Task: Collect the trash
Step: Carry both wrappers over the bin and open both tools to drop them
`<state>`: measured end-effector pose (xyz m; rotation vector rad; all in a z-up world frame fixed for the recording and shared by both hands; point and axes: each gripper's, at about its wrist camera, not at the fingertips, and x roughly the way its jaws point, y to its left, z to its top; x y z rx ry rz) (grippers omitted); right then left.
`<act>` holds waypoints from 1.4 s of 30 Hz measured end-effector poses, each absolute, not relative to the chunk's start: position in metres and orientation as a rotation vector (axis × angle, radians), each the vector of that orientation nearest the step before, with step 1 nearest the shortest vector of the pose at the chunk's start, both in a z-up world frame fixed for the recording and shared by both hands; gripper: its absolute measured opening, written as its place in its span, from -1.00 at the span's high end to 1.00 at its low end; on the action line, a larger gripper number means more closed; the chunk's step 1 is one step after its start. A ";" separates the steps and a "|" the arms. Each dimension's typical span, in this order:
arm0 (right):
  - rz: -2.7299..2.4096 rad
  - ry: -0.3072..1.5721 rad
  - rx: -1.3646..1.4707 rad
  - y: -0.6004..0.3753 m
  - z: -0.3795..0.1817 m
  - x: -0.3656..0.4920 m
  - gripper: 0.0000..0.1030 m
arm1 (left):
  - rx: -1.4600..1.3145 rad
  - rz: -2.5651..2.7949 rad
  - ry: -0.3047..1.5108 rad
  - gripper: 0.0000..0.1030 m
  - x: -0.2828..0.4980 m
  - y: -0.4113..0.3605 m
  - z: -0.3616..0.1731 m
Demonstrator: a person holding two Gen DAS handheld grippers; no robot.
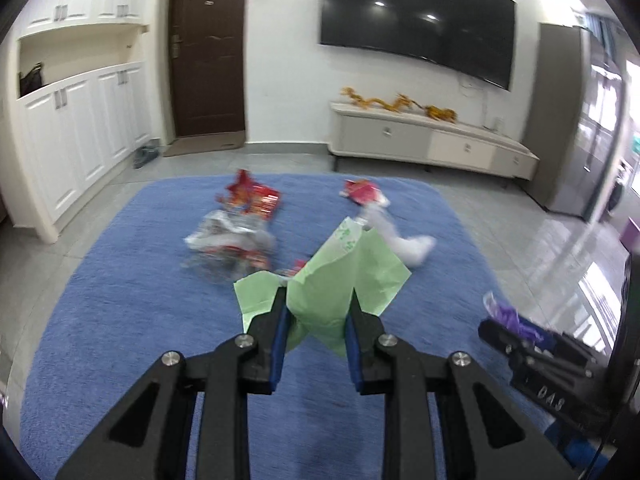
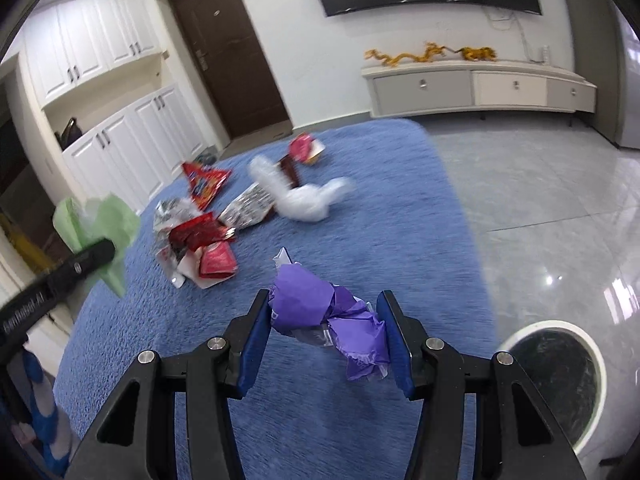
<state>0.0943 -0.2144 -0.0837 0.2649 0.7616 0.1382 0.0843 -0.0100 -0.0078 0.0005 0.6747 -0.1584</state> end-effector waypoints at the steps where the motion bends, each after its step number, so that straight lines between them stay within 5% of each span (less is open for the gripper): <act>1: 0.127 0.756 0.270 -0.220 -0.082 0.091 -0.01 | 0.009 -0.180 0.680 0.54 0.083 -0.017 -0.008; 13: -0.110 0.707 0.381 -0.331 -0.088 0.042 -0.01 | 0.130 -0.458 0.752 0.54 0.071 -0.124 -0.015; 34: -0.334 0.850 0.687 -0.461 -0.206 0.012 -0.08 | 0.244 -0.751 0.968 0.51 0.087 -0.311 -0.073; 38: -0.360 0.868 0.710 -0.468 -0.220 0.011 -0.12 | 0.205 -0.787 1.014 0.07 0.093 -0.322 -0.080; 42: -0.387 0.886 0.707 -0.472 -0.229 0.009 -0.34 | 0.198 -0.798 1.030 0.01 0.095 -0.328 -0.084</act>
